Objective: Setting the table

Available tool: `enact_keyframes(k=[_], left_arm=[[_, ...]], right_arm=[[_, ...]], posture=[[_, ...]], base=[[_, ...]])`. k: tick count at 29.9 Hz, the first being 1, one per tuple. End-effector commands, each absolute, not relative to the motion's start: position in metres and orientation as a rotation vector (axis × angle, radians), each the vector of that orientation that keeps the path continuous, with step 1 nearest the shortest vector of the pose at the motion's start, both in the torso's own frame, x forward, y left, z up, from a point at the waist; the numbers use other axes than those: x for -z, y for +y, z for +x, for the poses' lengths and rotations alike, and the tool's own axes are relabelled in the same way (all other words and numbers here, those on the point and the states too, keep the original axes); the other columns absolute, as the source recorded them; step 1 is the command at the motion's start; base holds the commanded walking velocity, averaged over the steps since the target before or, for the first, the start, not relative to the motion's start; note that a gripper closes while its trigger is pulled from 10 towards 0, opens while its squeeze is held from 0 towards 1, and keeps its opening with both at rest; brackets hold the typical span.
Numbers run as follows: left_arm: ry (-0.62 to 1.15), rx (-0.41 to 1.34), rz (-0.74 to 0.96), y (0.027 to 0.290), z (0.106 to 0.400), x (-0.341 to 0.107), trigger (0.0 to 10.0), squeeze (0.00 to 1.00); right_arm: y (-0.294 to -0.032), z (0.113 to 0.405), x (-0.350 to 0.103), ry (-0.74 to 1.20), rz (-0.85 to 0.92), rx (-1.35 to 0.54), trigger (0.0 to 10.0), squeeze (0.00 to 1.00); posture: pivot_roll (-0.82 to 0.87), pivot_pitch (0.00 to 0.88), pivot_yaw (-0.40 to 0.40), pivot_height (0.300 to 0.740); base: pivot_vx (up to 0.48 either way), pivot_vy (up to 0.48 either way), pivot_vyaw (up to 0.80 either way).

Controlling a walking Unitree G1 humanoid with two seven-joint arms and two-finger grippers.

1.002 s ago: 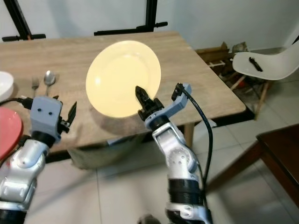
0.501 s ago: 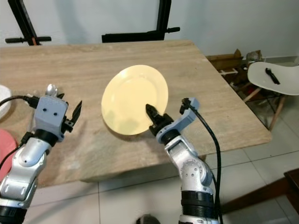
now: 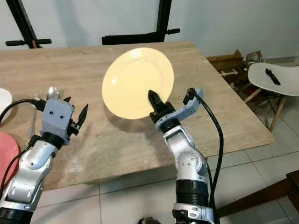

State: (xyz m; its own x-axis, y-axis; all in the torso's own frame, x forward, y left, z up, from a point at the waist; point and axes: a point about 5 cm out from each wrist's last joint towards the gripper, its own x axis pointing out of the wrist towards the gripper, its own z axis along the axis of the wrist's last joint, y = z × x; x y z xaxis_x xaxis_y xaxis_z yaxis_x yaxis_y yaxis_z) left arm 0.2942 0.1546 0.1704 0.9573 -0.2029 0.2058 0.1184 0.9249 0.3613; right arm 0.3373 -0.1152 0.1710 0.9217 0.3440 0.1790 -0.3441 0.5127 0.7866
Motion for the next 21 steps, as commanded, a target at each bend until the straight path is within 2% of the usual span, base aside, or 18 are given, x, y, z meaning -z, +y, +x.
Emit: enact_keyframes(k=[1,5,9,12,21], left_arm=[[-0.234,0.173,0.358,0.154,0.292,-0.170,10.0,0.00],[-0.258,0.152,0.354,0.156,0.289,-0.176,10.0,0.00],[-0.294,0.157,0.432,0.164,0.282,-0.187,10.0,0.00],[-0.264,0.273,0.516,0.186,0.270,-0.202,10.0,0.00],[-0.198,0.437,0.568,0.216,0.248,-0.236,10.0,0.00]], right_arm=[[-0.111,0.340,-0.170,0.006,0.944,-0.423,10.0,0.00],[-0.099,0.352,-0.171,0.023,0.962,-0.448,10.0,0.00],[-0.091,0.361,-0.172,0.053,0.994,-0.461,10.0,0.00],[-0.079,0.365,-0.168,0.135,1.053,-0.514,10.0,0.00],[-0.049,0.367,-0.151,0.288,1.086,-0.541,10.0,0.00]], posture=[[-0.06,0.000,0.021,0.740],[-0.03,0.000,0.004,0.740],[0.00,0.000,-0.008,0.740],[0.04,0.029,-0.025,0.740],[0.08,0.050,-0.031,0.740]], base=[[0.000,0.000,0.00],[0.000,0.000,0.00],[0.000,0.000,0.00],[0.000,0.000,0.00],[0.000,0.000,0.00]])
